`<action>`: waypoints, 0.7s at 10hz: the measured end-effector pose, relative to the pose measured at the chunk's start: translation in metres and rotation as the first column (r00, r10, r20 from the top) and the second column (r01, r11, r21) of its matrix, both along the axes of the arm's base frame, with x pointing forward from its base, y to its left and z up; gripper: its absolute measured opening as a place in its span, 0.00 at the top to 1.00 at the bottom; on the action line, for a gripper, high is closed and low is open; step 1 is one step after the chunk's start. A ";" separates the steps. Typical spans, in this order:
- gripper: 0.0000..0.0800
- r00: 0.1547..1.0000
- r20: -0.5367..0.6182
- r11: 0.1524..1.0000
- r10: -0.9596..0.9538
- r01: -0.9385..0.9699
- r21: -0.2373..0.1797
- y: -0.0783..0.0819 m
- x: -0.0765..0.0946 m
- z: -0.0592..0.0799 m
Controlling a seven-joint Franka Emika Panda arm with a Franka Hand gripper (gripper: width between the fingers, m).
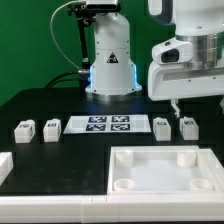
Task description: Assemble one leg
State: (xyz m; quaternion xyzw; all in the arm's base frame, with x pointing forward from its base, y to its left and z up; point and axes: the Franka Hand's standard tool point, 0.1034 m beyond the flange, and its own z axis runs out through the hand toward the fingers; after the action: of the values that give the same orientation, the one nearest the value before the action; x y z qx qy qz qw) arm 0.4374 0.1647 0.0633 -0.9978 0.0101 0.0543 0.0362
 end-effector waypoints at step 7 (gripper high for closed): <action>0.19 0.833 -0.553 0.999 0.028 -0.042 -0.013 0.005 -0.023 -0.020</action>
Offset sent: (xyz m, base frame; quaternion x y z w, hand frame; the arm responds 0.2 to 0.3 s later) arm -0.0134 0.0119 -0.0194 0.0016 -0.3168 0.0396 0.9477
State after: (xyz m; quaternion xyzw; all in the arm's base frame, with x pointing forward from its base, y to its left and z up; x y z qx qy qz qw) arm 0.4145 0.1696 0.0438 -0.9400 0.0023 0.3407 0.0185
